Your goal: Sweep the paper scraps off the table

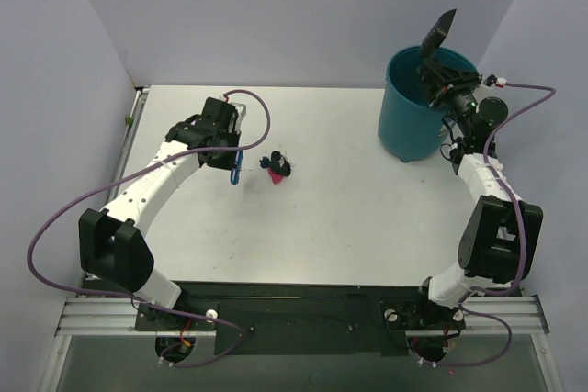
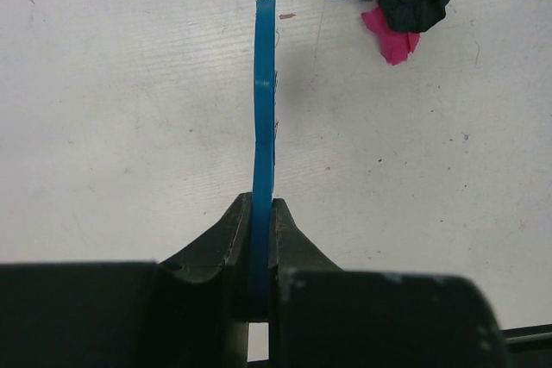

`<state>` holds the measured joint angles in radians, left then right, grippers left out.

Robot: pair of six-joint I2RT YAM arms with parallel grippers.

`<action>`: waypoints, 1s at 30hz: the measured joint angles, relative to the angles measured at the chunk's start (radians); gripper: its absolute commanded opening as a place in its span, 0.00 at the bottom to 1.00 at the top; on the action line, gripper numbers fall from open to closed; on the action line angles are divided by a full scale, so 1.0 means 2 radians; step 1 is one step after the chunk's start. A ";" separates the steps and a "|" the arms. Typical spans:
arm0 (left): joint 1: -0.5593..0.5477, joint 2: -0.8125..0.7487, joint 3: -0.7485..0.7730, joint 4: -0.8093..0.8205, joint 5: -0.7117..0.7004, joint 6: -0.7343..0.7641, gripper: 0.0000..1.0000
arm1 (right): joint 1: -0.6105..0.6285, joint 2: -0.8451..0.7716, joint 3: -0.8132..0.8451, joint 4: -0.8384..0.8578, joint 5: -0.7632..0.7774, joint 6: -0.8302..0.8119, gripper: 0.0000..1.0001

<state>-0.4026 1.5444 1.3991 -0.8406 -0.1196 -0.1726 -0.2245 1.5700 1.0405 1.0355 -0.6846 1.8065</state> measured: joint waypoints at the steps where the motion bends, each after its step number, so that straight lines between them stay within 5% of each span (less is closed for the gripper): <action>1: 0.000 0.001 0.000 0.000 0.000 0.000 0.00 | 0.000 0.002 -0.002 0.015 0.000 0.014 0.00; 11: 0.000 0.005 0.000 0.000 0.001 0.000 0.00 | 0.001 0.002 -0.008 0.089 -0.002 0.066 0.00; 17: 0.000 0.005 0.000 0.000 0.002 0.000 0.00 | 0.006 -0.005 -0.016 0.054 -0.019 0.034 0.00; 21: 0.000 0.005 0.000 0.000 0.002 0.000 0.00 | 0.036 -0.039 0.022 -0.109 -0.037 -0.109 0.00; 25: 0.000 0.005 0.000 0.000 0.002 0.000 0.00 | 0.110 -0.072 0.148 -0.384 -0.022 -0.328 0.00; 30: 0.001 0.005 0.000 0.000 0.002 0.000 0.00 | 0.209 -0.098 0.258 -0.595 0.003 -0.537 0.00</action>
<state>-0.4007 1.5543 1.3991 -0.8406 -0.1158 -0.1730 0.1932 1.3731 1.5566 -0.1535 -0.6788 0.7326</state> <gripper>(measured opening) 0.151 0.227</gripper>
